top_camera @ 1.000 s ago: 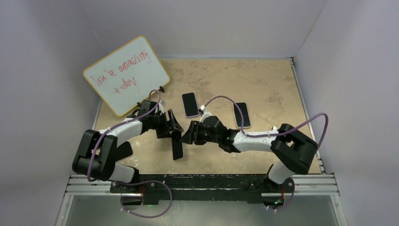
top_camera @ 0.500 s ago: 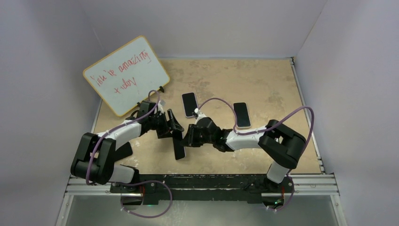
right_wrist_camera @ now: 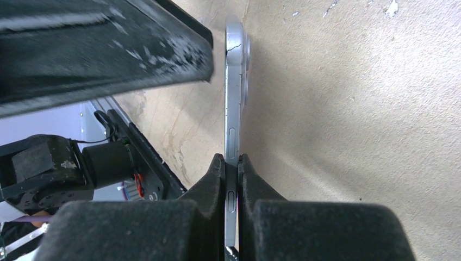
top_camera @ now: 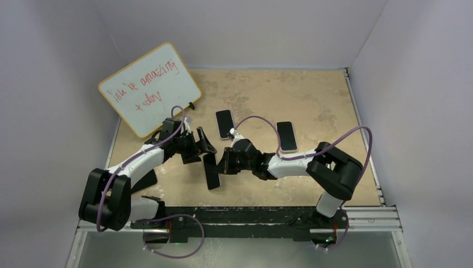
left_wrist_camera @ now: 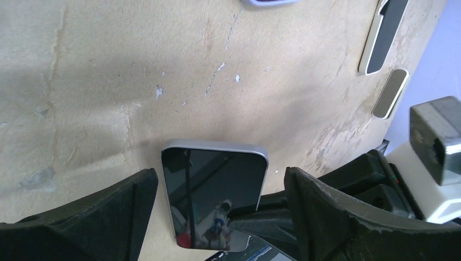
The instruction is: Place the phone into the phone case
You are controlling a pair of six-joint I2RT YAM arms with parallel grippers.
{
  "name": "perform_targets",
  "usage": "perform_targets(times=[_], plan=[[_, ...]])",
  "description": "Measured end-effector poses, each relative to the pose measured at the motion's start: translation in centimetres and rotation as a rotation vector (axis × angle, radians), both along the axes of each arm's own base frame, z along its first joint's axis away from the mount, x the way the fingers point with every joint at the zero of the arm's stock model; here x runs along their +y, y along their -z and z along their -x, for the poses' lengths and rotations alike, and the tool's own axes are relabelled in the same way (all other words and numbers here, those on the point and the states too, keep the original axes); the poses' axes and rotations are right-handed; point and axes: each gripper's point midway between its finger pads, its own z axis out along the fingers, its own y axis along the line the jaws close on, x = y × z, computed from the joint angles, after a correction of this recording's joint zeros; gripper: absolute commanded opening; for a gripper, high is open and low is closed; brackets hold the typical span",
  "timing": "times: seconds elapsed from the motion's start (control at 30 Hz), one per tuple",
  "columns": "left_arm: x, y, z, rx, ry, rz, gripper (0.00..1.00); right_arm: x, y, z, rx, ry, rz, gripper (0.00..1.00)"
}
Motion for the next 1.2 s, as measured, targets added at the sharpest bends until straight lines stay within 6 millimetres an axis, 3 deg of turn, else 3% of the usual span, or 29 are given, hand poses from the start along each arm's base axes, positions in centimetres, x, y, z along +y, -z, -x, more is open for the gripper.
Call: perform_targets(times=[0.2,0.33,0.5,0.7,0.8,0.93,1.07,1.2], plan=[[1.6,-1.9,-1.3,-0.057,-0.086,-0.070,0.84,-0.1,0.2,0.1,0.003,0.001,0.002,0.00],[4.2,-2.9,-2.6,-0.080,-0.228,-0.112,0.79,-0.1,0.2,0.1,0.002,0.001,0.002,0.00],[8.6,-3.0,-3.5,-0.021,-0.470,-0.199,0.66,-0.2,0.3,0.0,0.001,0.004,0.005,0.00],[15.8,-2.8,-3.8,0.126,-0.790,-0.336,0.64,-0.6,0.1,0.0,-0.009,0.014,0.011,0.00],[20.4,-1.7,-2.6,0.230,-0.969,-0.351,0.61,-1.0,0.1,0.1,-0.011,0.014,0.017,0.00],[25.0,0.0,0.3,0.346,-1.175,-0.352,0.61,-1.2,0.0,0.2,-0.022,0.011,0.025,0.00],[27.0,1.6,3.0,0.441,-1.308,-0.366,0.61,-1.3,0.0,0.1,-0.028,0.013,0.033,0.00],[27.7,1.7,3.8,0.455,-1.378,-0.381,0.58,-1.6,0.0,0.0,-0.034,0.018,0.043,0.00]])
